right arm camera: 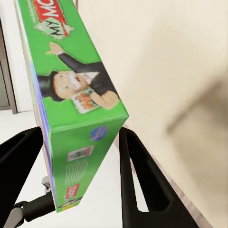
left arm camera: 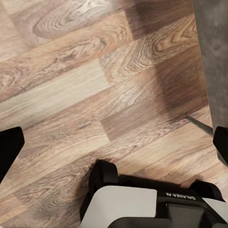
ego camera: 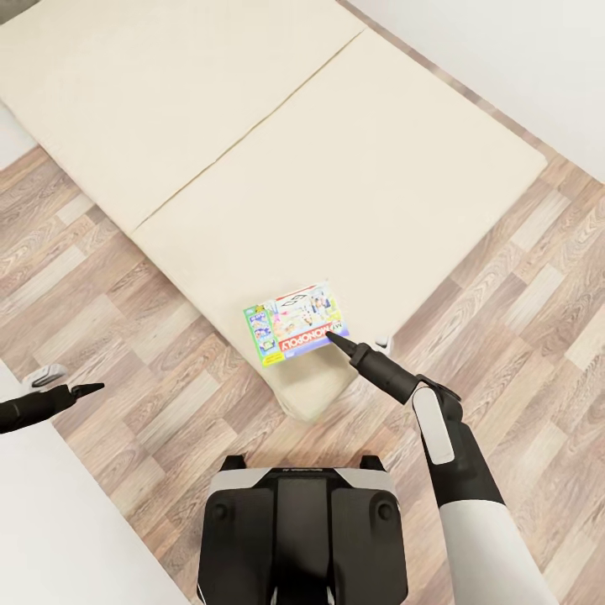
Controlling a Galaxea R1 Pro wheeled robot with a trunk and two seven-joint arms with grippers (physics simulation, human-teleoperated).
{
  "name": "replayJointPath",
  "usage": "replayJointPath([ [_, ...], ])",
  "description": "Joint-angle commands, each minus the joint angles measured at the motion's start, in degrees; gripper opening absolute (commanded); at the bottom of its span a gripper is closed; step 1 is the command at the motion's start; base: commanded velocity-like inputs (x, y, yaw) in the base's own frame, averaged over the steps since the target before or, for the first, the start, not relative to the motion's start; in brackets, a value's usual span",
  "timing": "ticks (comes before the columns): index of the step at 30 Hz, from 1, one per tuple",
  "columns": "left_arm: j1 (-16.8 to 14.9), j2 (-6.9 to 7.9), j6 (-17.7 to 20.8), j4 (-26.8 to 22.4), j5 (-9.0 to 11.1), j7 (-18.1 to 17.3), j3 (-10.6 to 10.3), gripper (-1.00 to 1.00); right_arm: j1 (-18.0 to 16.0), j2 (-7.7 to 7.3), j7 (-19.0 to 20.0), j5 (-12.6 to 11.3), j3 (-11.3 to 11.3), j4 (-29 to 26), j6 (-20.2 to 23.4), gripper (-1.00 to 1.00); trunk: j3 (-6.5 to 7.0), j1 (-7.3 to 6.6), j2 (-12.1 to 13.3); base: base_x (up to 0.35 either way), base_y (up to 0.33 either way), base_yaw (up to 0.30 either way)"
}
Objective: Put all the toys in the child's room - the three board games (two on the bed and one on the table), the two jigsaw puzzles on the table, and the tennis ball on the table - inside the toy box on the table in the child's room.
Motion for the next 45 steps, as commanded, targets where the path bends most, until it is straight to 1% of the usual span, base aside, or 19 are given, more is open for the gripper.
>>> replayJointPath([
  [1,-0.04,0.00,0.36,0.02,0.18,-0.11,0.09,1.00,-0.02,0.06,0.14,-0.14,-0.16,-0.04,0.40,-1.00,-0.04,0.02,-0.06,0.000,0.000,0.000],
  [9,-0.03,0.00,0.36,0.02,0.18,-0.11,0.09,1.00,-0.02,0.07,0.15,-0.04,-0.12,-0.18,0.40,-1.00,0.19,0.02,-0.06,0.000,0.000,0.000],
  [39,-0.05,0.07,0.36,0.02,0.18,-0.19,0.09,1.00,-0.02,0.10,0.52,-0.19,-0.04,-0.63,0.48,-1.00,2.99,0.02,-0.06,0.000,0.000,0.000],
  [45,-0.06,0.09,0.36,0.02,0.18,-0.20,0.09,1.00,-0.02,0.35,0.55,-0.20,0.84,-0.63,0.47,-1.00,3.56,0.02,-0.06,0.000,0.000,0.000],
])
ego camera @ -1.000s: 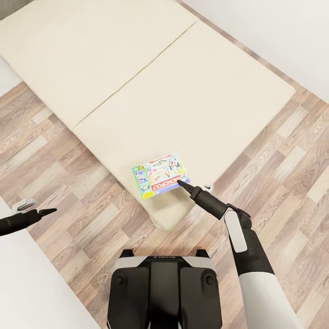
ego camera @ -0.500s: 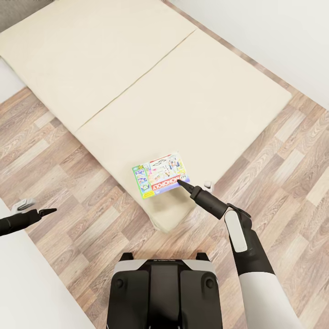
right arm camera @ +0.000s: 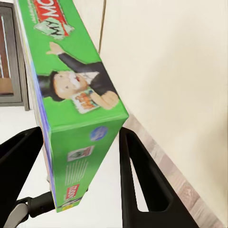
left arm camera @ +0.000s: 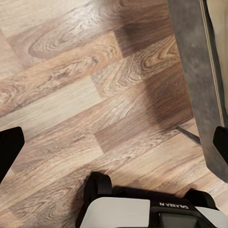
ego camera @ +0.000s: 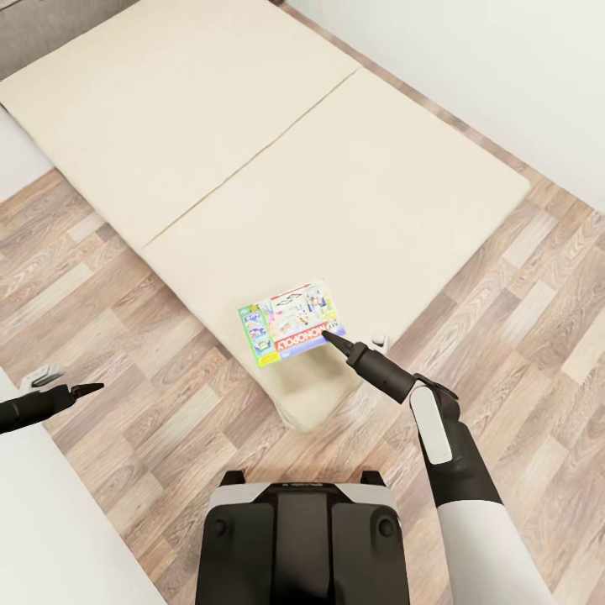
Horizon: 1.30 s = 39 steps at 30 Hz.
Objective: Put all the toys in the child's room - the three board games (two on the bed and one on the table), the two jigsaw puzzles on the table, and the tennis ball on the table - inside the toy box on the table in the child's room.
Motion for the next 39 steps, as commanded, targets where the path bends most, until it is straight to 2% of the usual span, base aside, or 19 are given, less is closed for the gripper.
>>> replayJointPath([
  [1,-0.03,0.00,0.35,0.02,0.18,-0.11,0.09,1.00,-0.03,0.09,0.14,-0.12,0.04,0.00,0.35,-1.00,0.06,0.03,-0.06,0.000,0.000,0.000],
  [39,-0.03,0.00,0.35,0.02,0.18,-0.17,0.01,1.00,-0.03,0.22,0.08,-0.12,0.52,-0.09,0.31,-1.00,3.66,0.03,-0.06,0.000,0.000,0.000],
])
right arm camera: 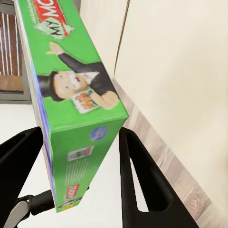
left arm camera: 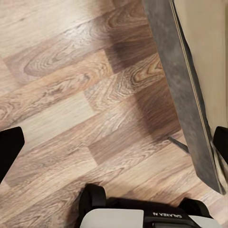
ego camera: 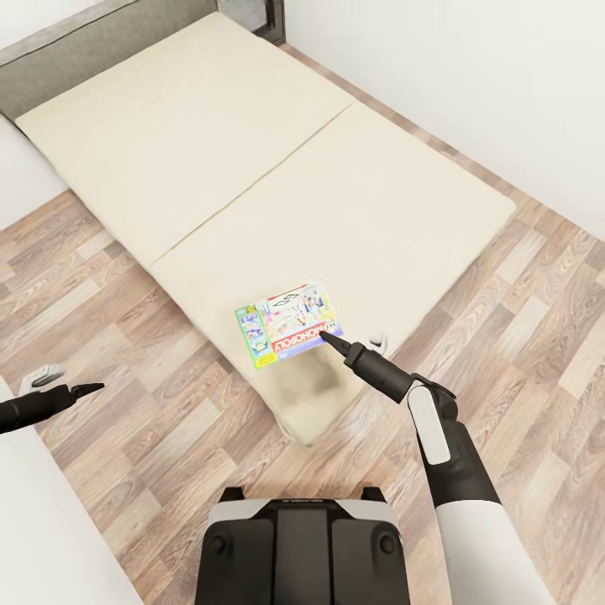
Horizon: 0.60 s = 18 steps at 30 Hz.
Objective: Put all the toys in the child's room - the three board games (two on the bed and one on the table), the two jigsaw puzzles on the table, and the tennis ball on the table - inside the toy box on the table in the child's room.
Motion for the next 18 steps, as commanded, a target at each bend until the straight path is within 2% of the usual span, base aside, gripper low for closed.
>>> replayJointPath([
  [1,-0.03,0.00,0.35,0.02,0.17,-0.12,0.09,1.00,-0.03,0.06,0.14,-0.12,-0.16,-0.02,0.38,-1.00,0.06,0.03,-0.06,0.000,0.000,0.000],
  [18,-0.02,0.00,0.35,0.02,0.17,-0.14,0.09,1.00,-0.03,0.06,0.20,-0.12,-0.11,-0.09,0.41,-1.00,1.67,0.03,-0.06,0.000,0.000,0.000],
])
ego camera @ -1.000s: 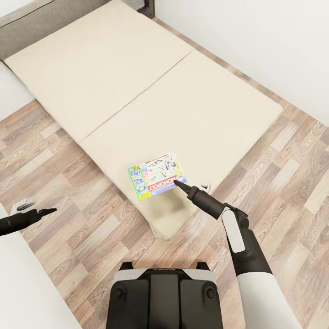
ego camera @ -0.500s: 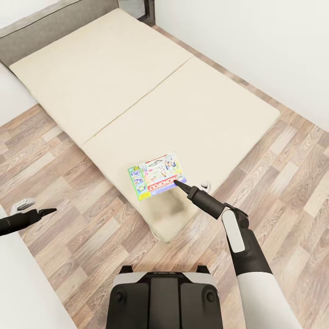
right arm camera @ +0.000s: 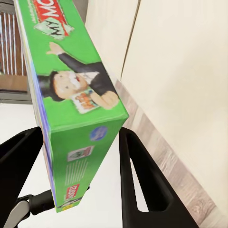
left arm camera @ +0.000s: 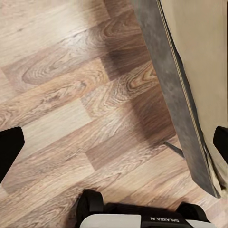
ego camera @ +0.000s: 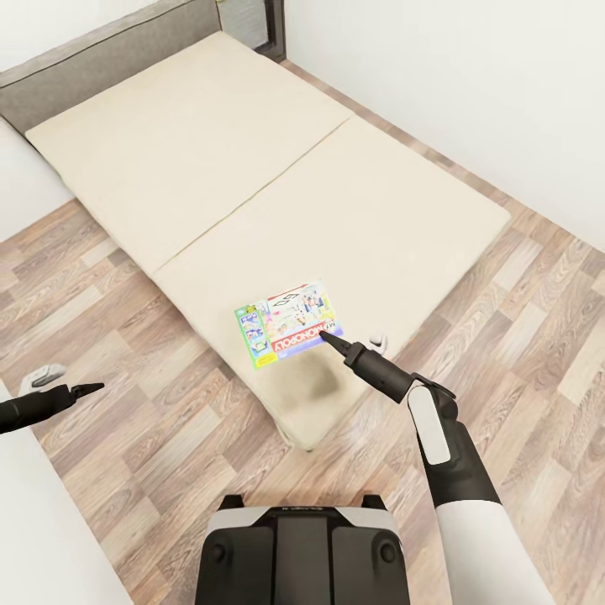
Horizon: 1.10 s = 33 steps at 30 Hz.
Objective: Put all the toys in the child's room - the three board games (two on the bed and one on the table), the two jigsaw puzzles on the table, and the tennis ball on the table - inside the toy box on the table in the child's room.
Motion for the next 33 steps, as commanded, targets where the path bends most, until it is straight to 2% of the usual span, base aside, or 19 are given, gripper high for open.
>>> replayJointPath([
  [1,-0.03,0.00,0.35,0.02,0.17,-0.11,0.09,1.00,-0.03,0.06,0.15,-0.12,-0.15,0.00,0.40,-1.00,0.05,0.03,-0.06,0.000,0.000,0.000],
  [33,-0.03,0.00,0.35,0.02,0.18,-0.10,0.11,1.00,0.13,-0.03,0.26,-0.12,-0.10,0.00,0.45,-1.00,3.09,0.03,-0.06,0.000,0.000,0.000],
])
